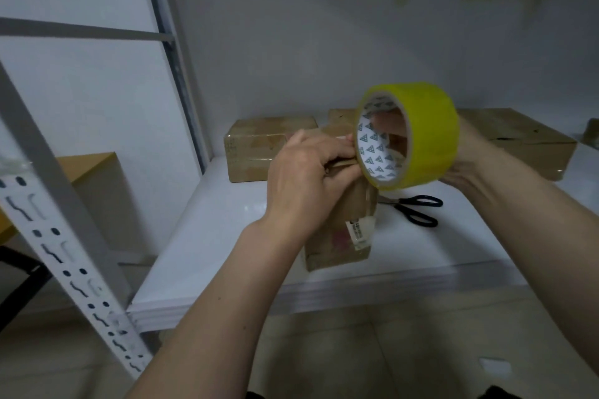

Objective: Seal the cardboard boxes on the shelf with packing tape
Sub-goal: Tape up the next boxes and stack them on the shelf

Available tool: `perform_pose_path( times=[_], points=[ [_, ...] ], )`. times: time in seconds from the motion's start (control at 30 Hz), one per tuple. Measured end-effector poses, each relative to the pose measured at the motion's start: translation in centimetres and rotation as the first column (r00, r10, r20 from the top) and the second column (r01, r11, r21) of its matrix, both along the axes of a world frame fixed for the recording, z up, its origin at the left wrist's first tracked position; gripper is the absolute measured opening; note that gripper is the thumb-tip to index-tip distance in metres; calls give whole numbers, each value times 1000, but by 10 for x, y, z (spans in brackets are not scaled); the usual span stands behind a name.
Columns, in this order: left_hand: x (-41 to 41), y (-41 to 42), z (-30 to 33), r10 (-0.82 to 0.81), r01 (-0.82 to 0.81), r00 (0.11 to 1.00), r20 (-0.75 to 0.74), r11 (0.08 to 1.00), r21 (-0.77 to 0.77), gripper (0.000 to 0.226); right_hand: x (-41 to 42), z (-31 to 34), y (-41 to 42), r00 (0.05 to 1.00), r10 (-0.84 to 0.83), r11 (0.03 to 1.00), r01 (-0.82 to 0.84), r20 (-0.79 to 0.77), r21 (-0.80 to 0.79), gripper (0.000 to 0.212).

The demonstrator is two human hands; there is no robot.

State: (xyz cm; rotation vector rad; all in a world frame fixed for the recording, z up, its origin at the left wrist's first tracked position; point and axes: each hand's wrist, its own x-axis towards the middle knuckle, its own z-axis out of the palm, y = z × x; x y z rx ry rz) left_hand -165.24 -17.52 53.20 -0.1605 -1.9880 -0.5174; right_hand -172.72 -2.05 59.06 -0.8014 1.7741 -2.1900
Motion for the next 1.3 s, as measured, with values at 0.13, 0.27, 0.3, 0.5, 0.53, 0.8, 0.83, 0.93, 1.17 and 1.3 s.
perform_pose_path(
  times=[0.13, 0.27, 0.3, 0.5, 0.53, 0.8, 0.83, 0.93, 1.17, 1.3],
  points=[
    [-4, -7, 11, 14, -17, 994, 109, 999, 27, 24, -11, 2, -16, 993, 95, 994, -99, -74, -40, 35],
    [-9, -12, 19, -34, 25, 987, 155, 998, 58, 25, -20, -7, -25, 989, 139, 985, -144, -59, -99, 24],
    [-11, -12, 18, -45, 32, 988, 146, 996, 88, 26, -20, -9, -27, 990, 132, 981, -136, -42, -141, 27],
    [-14, -12, 17, -51, 32, 989, 140, 990, 138, 29, -26, -13, -37, 994, 83, 960, -62, 65, -275, 35],
    [-14, -12, 18, -53, 32, 987, 149, 989, 143, 28, -26, -13, -38, 994, 84, 961, -64, 66, -271, 38],
    [-9, -4, 26, -5, -12, 973, 230, 997, 76, 19, -11, -11, -30, 998, 25, 965, -40, -61, -259, 53],
    [-10, -1, 26, 17, -36, 974, 226, 996, 79, 20, -10, -10, -30, 997, 21, 968, -38, -72, -246, 61],
    [-14, 8, 23, 65, -86, 981, 183, 990, 113, 20, -17, -10, -31, 999, 38, 963, -43, -22, -268, 59],
    [-13, 0, 57, -167, 64, 959, 227, 914, 400, 19, -8, 23, -34, 998, 18, 941, -39, -65, -335, 46],
    [-19, 0, 64, -310, 117, 915, 259, 817, 564, 14, -11, 32, -43, 999, 32, 946, -23, 25, -323, 24]
  ],
)
